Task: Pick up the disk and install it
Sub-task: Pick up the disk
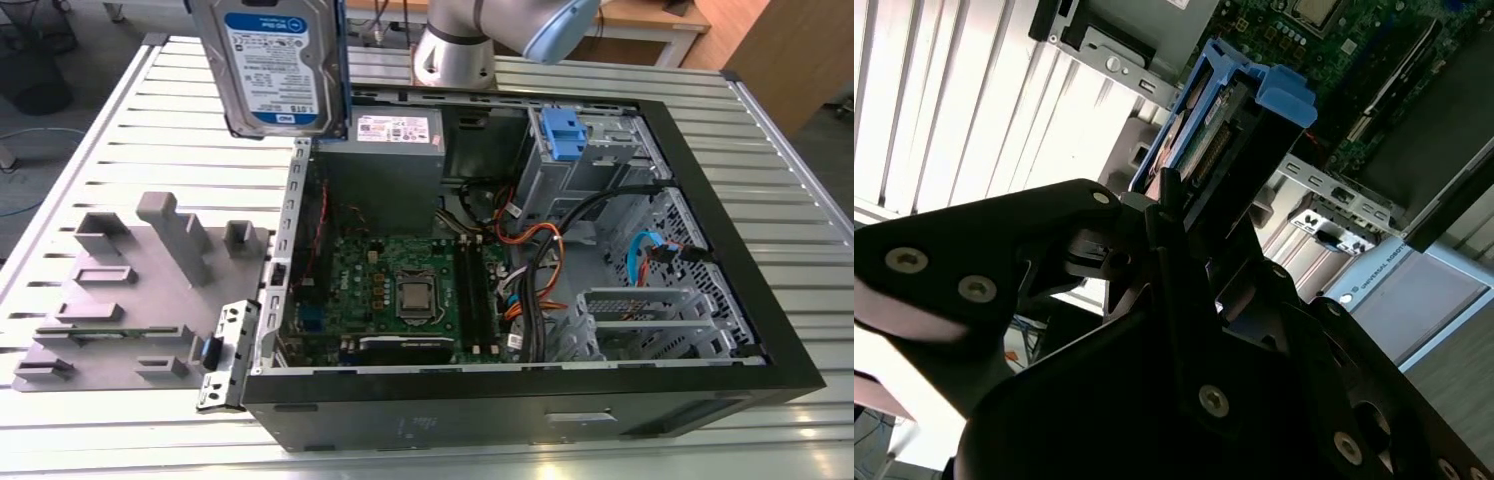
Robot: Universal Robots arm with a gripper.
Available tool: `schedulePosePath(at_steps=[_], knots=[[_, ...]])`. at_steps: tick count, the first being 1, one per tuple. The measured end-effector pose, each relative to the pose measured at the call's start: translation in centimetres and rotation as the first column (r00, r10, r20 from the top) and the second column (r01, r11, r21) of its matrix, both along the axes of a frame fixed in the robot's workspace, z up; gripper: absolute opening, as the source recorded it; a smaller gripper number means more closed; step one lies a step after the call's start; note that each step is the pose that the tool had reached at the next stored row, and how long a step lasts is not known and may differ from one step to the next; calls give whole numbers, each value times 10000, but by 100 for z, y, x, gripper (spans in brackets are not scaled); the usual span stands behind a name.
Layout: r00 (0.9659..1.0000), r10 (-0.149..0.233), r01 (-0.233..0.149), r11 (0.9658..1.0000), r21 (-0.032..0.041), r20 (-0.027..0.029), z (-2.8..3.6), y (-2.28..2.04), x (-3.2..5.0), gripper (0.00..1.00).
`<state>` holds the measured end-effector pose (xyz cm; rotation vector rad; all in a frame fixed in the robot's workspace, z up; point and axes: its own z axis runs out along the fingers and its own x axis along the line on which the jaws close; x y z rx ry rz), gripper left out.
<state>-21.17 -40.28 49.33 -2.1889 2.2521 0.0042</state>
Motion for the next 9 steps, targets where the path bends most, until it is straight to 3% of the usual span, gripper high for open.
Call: schedulePosePath(at_steps=[9], knots=[[10000,0,0,10000,0,-1,-2,0,222,35]])
